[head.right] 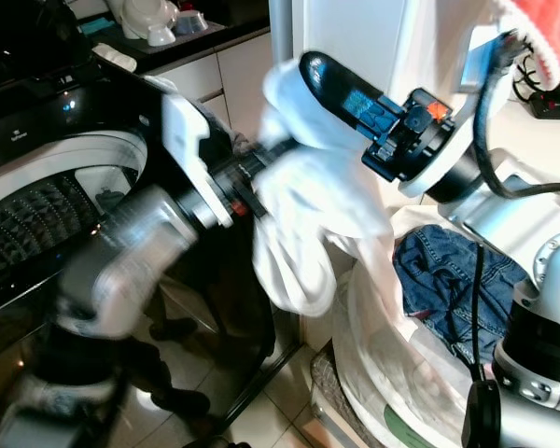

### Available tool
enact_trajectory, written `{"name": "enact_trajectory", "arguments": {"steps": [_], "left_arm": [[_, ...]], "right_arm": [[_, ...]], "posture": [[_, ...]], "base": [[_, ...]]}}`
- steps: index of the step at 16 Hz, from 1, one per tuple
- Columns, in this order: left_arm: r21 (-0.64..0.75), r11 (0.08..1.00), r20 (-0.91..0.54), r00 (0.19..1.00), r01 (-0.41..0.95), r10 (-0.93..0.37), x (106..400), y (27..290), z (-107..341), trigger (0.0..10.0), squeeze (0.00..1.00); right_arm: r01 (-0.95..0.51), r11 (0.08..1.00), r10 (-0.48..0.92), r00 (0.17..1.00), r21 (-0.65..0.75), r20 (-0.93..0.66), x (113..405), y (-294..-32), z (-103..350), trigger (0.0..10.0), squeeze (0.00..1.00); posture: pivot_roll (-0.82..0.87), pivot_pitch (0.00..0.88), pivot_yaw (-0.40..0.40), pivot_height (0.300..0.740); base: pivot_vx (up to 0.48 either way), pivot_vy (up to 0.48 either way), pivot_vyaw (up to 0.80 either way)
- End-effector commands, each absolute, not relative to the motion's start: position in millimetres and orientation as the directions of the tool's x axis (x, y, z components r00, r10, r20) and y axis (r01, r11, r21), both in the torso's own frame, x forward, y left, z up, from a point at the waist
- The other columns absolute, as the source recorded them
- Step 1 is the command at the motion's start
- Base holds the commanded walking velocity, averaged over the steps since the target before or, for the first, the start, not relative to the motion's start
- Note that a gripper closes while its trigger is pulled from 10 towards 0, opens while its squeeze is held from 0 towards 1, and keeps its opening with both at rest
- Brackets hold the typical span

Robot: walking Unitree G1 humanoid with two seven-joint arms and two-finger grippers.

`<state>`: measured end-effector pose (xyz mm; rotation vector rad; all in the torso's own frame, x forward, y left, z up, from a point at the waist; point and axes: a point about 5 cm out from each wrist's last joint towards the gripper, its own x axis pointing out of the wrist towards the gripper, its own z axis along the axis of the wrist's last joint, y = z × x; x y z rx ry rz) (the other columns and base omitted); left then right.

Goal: Clothes washing

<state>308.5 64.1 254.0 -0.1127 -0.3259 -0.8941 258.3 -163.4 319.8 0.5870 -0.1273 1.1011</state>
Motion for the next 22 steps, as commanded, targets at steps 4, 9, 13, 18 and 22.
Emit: {"name": "enact_trajectory", "arguments": {"steps": [4,9,13,18,22], "left_arm": [[0.251,0.912,0.470,0.783,0.323,-0.407,349.1,155.5,328.0,0.0,0.00],[0.508,0.698,0.682,0.731,-0.504,0.031,340.6,253.5,414.8,0.0,0.00],[0.586,0.788,0.166,0.980,-0.189,0.112,393.5,268.6,308.1,10.0,0.00],[0.507,0.861,-0.249,0.962,0.027,0.116,394.3,271.1,223.5,10.0,0.80],[0.500,0.860,-0.384,0.917,0.104,0.113,389.9,279.1,213.2,10.0,1.00]], "right_arm": [[-0.879,0.369,0.799,0.466,0.303,0.380,252.3,-163.6,324.9,10.0,0.00],[-0.858,0.424,0.800,0.505,0.291,0.324,250.8,-164.8,313.9,10.0,0.00],[-0.817,0.512,0.808,0.563,0.266,0.172,254.5,-162.9,288.6,10.0,0.00],[-0.757,0.606,0.787,0.615,0.245,-0.047,252.0,-164.8,252.4,10.0,0.00],[-0.706,0.666,0.742,0.658,0.240,-0.126,253.9,-177.3,238.8,10.0,0.00]], "posture": [[-0.10,0.000,0.117,0.740],[-0.10,0.000,0.124,0.740],[-0.10,0.000,0.127,0.740],[-0.11,0.000,0.133,0.740],[-0.11,0.000,0.128,0.740]], "base": [[0.000,0.000,0.00],[0.000,0.000,0.00],[0.000,0.000,0.00],[0.000,0.000,0.00],[0.000,0.000,0.00]]}}
